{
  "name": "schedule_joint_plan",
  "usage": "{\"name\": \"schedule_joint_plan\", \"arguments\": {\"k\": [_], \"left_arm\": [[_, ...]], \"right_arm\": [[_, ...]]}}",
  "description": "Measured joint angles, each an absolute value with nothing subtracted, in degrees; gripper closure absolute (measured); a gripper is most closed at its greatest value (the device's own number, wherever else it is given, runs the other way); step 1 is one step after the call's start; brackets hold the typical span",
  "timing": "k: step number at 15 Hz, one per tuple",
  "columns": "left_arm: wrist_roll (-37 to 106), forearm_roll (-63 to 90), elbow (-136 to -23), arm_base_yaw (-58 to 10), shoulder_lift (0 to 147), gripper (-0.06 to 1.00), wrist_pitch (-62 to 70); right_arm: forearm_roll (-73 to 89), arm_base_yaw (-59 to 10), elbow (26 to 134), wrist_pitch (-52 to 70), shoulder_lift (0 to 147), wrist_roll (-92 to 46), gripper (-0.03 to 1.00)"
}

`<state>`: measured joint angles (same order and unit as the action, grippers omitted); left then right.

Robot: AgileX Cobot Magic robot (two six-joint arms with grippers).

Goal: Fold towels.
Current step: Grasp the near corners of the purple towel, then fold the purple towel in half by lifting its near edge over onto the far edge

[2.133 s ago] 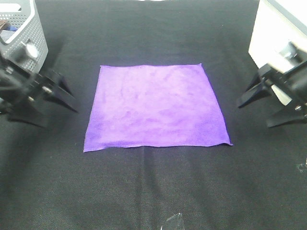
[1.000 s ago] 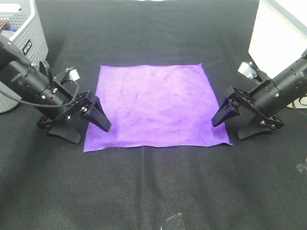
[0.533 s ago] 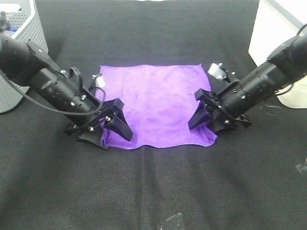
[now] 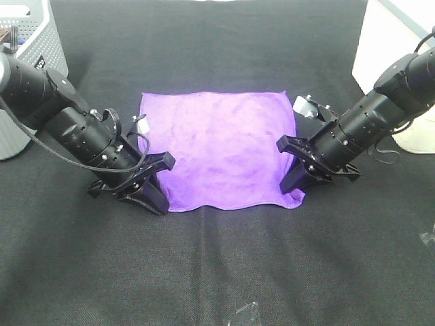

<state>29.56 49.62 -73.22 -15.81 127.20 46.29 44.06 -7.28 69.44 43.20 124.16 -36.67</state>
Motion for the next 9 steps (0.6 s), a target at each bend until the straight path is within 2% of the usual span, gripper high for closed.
{"name": "schedule_joint_plan", "arguments": {"k": [6, 9], "left_arm": [[26.3, 36.67, -71.68, -16.33, 122.27, 0.94, 45.44], [24.87, 35.98, -66.75, -16.33, 116.37, 0.94, 45.03]], "right_arm": [[41.42, -7.45, 69.44, 51.51, 120.89, -34.32, 0.96], [42.28, -7.51, 64.23, 53.69, 114.82, -33.4, 0.96]]}}
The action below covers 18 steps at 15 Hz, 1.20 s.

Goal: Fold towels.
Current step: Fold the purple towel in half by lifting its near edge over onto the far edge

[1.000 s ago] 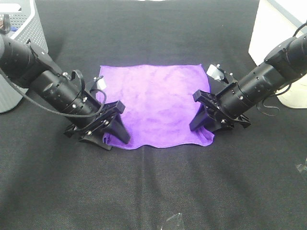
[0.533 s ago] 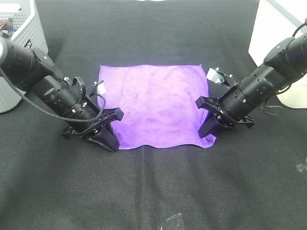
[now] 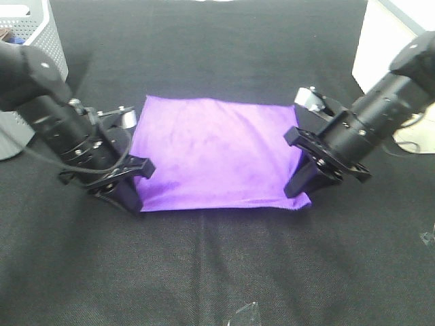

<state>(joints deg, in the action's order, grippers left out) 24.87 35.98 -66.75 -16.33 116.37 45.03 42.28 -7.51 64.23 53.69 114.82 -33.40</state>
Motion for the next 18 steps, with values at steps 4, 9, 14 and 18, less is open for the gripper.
{"name": "schedule_joint_plan", "arguments": {"k": [4, 9, 14, 18], "left_arm": [[24.69, 36.44, -63.25, -16.33, 109.78, 0.94, 42.97], [24.69, 37.93, -74.89, -16.33, 114.13, 0.94, 42.0], [24.69, 38.16, -93.22, -15.87, 125.48, 0.94, 40.28], [24.69, 38.33, -102.96, -15.01, 131.67, 0.94, 40.51]], "right_arm": [[42.63, -7.51, 61.65, 54.55, 109.26, -31.97, 0.96], [39.53, -7.51, 77.64, 54.55, 116.83, -27.62, 0.96], [39.19, -7.51, 96.49, 52.54, 128.34, -24.87, 0.96], [38.33, -7.51, 105.65, 48.64, 134.59, -24.29, 0.96]]}}
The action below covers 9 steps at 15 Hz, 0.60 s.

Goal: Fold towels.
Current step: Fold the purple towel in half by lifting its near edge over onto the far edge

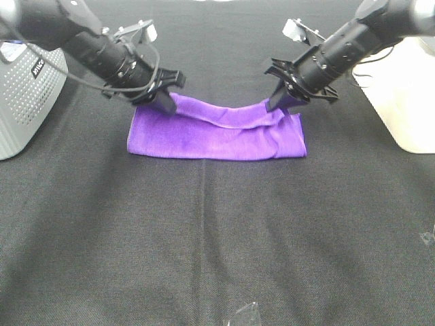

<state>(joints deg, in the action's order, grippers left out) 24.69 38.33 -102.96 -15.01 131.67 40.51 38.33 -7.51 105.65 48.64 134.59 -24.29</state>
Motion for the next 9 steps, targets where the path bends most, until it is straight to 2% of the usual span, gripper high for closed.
{"name": "schedule_joint_plan", "arguments": {"k": [6, 9], "left_arm": [[24.69, 38.39, -106.4, -14.67, 134.7, 0.94, 40.39], [24.69, 38.39, -106.51, -14.67, 135.05, 0.94, 38.5]], "right_arm": [[32.49, -7.51, 107.2, 43.83, 135.33, -21.66, 0.96], [31.4, -7.51, 107.2, 42.57, 135.33, -21.54, 0.88]]}}
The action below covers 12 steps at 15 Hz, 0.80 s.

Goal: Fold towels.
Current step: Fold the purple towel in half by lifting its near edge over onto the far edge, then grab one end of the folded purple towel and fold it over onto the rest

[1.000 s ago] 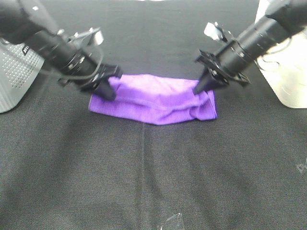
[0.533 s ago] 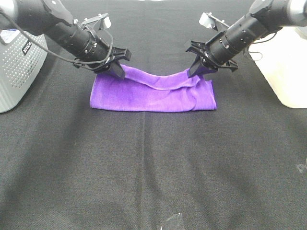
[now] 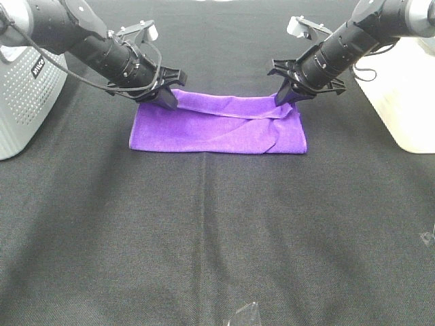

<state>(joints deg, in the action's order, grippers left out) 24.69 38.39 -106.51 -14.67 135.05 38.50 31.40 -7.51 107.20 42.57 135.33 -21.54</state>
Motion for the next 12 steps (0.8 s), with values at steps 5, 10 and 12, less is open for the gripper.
{"name": "schedule_joint_plan", "arguments": {"k": [5, 10, 12], "left_arm": [[24.81, 37.36, -106.63, -14.67, 136.02, 0.79, 37.7], [24.81, 29.56, -106.97, -14.67, 132.47, 0.07, 42.28], [24.69, 27.16, -109.61, -13.52, 130.75, 0.05, 49.22]], "right_arm": [[27.79, -7.51, 107.2, 41.71, 135.39, -20.11, 0.45], [17.53, -7.51, 107.2, 48.41, 131.32, -17.65, 0.16], [15.58, -7.51, 107.37, 53.8, 127.02, -15.53, 0.15]]}}
